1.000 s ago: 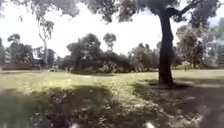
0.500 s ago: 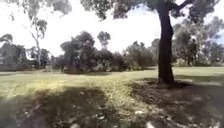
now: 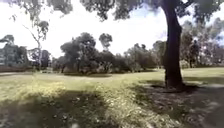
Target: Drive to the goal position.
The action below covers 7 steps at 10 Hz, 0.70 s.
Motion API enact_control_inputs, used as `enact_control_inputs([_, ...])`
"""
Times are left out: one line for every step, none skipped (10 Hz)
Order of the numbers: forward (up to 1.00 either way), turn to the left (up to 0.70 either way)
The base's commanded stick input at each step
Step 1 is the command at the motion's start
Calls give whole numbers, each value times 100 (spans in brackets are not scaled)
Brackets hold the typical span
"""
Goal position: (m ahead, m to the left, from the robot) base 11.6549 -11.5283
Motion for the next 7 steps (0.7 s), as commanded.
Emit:
enact_control_inputs([70, 0])
enact_control_inputs([70, 0])
enact_control_inputs([70, 0])
enact_control_inputs([70, 0])
enact_control_inputs([70, 0])
enact_control_inputs([70, 0])
enact_control_inputs([70, 0])
